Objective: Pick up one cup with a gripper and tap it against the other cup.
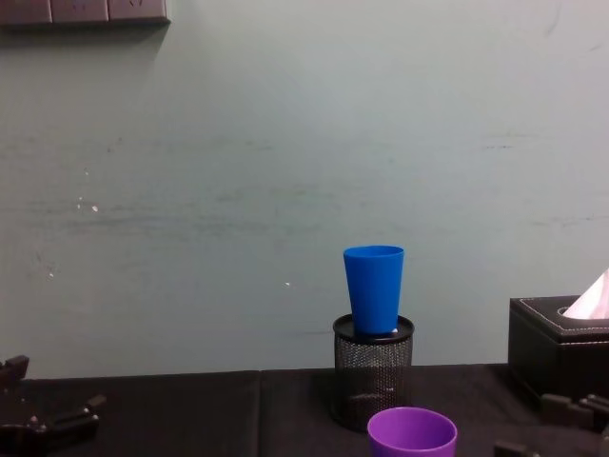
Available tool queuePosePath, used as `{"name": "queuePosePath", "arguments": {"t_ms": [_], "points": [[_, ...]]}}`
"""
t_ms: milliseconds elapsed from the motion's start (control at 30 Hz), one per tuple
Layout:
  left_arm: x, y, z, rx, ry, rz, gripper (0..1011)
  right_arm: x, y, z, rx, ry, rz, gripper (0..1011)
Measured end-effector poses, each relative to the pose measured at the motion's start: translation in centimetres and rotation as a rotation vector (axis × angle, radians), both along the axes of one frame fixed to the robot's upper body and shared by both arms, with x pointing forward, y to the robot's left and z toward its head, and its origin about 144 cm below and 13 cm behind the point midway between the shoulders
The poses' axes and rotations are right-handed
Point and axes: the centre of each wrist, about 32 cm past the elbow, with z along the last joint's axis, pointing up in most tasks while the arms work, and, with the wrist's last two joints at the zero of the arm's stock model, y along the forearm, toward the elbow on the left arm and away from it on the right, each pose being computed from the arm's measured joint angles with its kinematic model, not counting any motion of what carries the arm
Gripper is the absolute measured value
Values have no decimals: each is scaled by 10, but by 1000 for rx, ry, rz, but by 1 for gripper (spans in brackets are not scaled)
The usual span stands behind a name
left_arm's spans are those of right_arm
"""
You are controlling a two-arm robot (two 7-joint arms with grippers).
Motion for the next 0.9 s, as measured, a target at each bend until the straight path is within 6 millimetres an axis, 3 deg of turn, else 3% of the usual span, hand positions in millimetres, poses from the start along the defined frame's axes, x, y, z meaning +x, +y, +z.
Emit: {"name": "queuePosePath", "arguments": {"t_ms": [900], "points": [[0, 0, 0, 0, 0, 0, 1000, 37, 20, -24, -12, 37, 101, 1003]]}}
